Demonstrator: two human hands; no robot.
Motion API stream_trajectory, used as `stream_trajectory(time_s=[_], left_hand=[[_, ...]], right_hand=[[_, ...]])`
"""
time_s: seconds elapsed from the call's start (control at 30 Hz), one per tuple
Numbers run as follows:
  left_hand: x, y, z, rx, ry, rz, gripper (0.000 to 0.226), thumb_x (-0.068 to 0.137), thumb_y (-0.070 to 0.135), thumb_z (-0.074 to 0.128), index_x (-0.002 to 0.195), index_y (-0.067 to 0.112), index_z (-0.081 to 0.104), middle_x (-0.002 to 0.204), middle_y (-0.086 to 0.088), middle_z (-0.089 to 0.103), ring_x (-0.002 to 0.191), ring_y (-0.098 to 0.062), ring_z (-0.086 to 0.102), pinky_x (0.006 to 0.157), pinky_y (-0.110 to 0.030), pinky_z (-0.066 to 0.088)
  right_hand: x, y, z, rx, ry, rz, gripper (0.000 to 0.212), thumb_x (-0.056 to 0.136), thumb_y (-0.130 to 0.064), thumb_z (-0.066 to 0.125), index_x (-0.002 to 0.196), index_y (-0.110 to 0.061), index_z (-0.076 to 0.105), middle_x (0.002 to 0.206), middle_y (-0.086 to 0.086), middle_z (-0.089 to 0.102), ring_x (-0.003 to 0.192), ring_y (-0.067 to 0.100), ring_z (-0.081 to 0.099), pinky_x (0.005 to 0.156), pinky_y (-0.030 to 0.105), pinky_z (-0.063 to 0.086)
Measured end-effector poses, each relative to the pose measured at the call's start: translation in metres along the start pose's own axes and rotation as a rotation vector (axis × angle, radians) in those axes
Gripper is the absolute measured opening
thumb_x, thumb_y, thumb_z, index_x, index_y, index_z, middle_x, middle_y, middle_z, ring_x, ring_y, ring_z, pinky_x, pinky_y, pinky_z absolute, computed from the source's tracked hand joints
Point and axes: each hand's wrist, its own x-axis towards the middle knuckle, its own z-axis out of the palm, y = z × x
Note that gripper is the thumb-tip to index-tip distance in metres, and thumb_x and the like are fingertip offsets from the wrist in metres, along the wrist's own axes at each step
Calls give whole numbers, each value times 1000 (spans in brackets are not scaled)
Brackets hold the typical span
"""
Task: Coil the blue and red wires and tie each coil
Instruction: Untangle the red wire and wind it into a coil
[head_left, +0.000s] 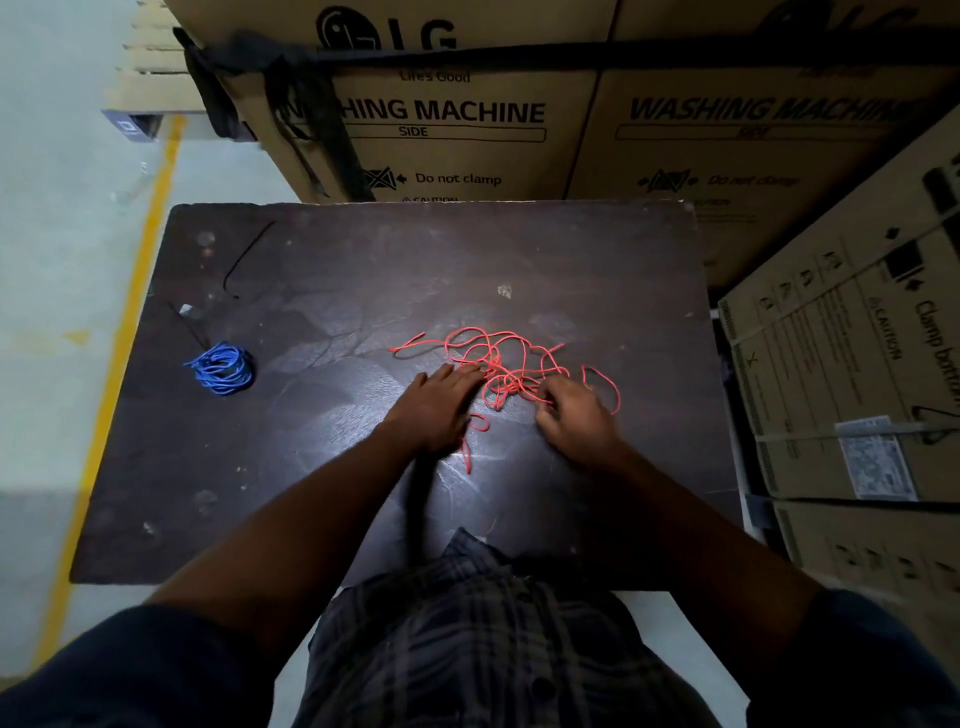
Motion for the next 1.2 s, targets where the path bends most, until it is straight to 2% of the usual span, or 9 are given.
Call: stream_trajectory(time_s=[0.13,0.23,0.4,0.53,0.7,0.8,0.97,1.13,1.2], left_hand=[[-9,-27,-7,-66,22,45,71,78,29,63,143,33,37,151,7,41,138,-27,37,109,-48,35],[-16,-47,-9,-181,125,81,46,77,32,56,123,34,56,124,3,63,116,-24,57,97,-40,45],[-29,-59,-13,-279,177,-16,27,70,28,59,96,27,60,97,-1,63,93,-27,57,79,-39,47],[-26,-54,-13,-197,175,-80,27,73,28,53,99,25,60,103,-3,58,99,-29,55,83,-41,48],[-13,-17,-21,-115,377,63,33,80,29,52,112,20,57,120,-4,58,108,-27,53,92,-40,47],[2,5,-22,-149,256,131,52,78,32,57,127,21,50,131,-2,57,118,-22,52,99,-38,43],[-1,-16,-2,-3,-14,40,60,86,56,51,136,23,45,155,-1,33,143,-19,31,110,-46,30],[-27,-55,4,-61,42,-11,66,75,74,44,123,28,51,158,-2,27,146,-19,24,109,-54,31],[-35,-64,5,-71,39,-59,67,75,76,47,123,29,51,160,-2,24,147,-23,22,111,-56,27]], right_hand=[[-8,19,-6,-49,-6,50,7,78,-12,55,79,-17,50,82,6,55,78,29,50,69,39,37],[-9,28,-9,-58,-21,52,10,73,-15,54,76,-19,46,87,5,50,81,27,47,71,41,42],[-10,26,-11,-139,-67,62,16,67,-28,62,69,-23,47,112,6,53,95,26,51,79,35,45],[-7,17,-5,-158,-73,55,26,71,-47,61,64,-23,54,125,-1,54,106,19,51,85,32,40],[2,-11,-3,-157,98,-59,9,84,-29,55,81,-20,55,83,1,56,83,26,52,77,35,35],[12,-24,3,-178,-1,-65,30,78,-25,60,107,-16,56,104,6,59,96,28,52,80,40,43],[7,-7,6,-213,-195,61,55,85,-46,55,130,-14,50,138,10,50,127,29,45,105,40,37],[-4,17,-6,17,-132,270,35,88,-47,60,87,-12,62,149,16,40,136,28,38,112,34,30],[-7,24,-10,10,-136,287,37,88,-47,59,89,-11,63,151,13,38,139,26,35,113,35,30]])
